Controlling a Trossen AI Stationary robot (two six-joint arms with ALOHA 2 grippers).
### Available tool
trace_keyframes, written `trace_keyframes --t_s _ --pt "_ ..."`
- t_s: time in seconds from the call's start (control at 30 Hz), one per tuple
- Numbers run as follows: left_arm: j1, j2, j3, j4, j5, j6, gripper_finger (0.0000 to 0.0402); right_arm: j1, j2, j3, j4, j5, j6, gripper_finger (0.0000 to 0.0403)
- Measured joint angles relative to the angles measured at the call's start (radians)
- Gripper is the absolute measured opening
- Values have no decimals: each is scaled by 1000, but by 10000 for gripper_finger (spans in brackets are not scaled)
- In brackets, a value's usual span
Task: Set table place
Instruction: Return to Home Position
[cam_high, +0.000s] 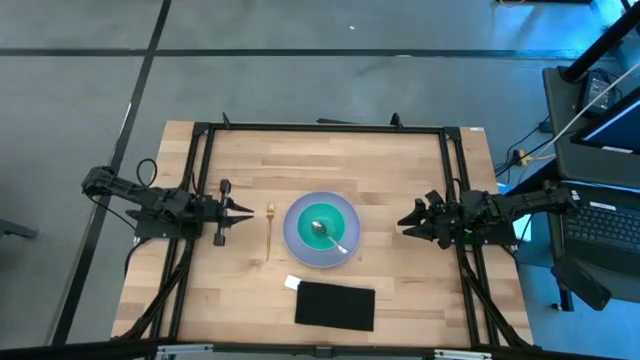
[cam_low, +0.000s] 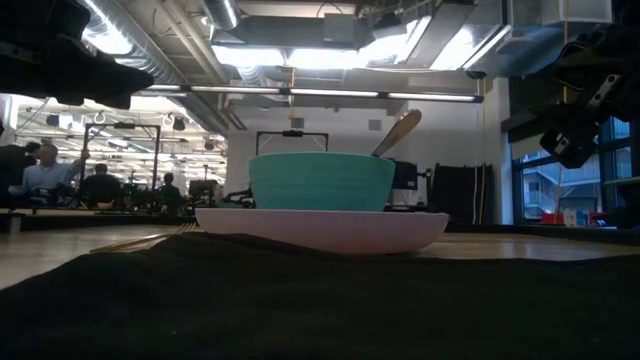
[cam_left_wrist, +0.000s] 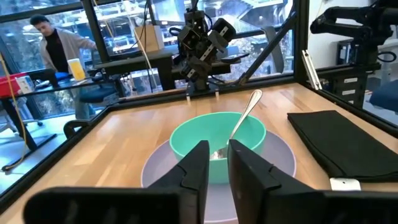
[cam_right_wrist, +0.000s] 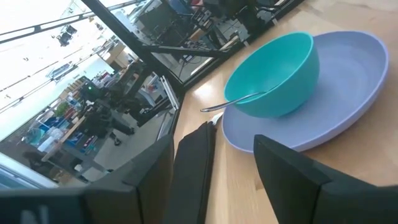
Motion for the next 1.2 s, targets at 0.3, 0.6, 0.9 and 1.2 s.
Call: trace_keyframes --t_s 0.3,0.6,0.9,1.2 --pt "0 0 0 0 0 0 67 0 -22 1 -8 0 6 223" --pt "0 0 0 0 0 0 78 0 -133 4 6 0 0 223" --pt "0 0 0 1 -1 0 88 1 -133 3 27 0 4 223" --pt "0 0 0 1 -1 0 78 1 -133 3 27 0 4 223"
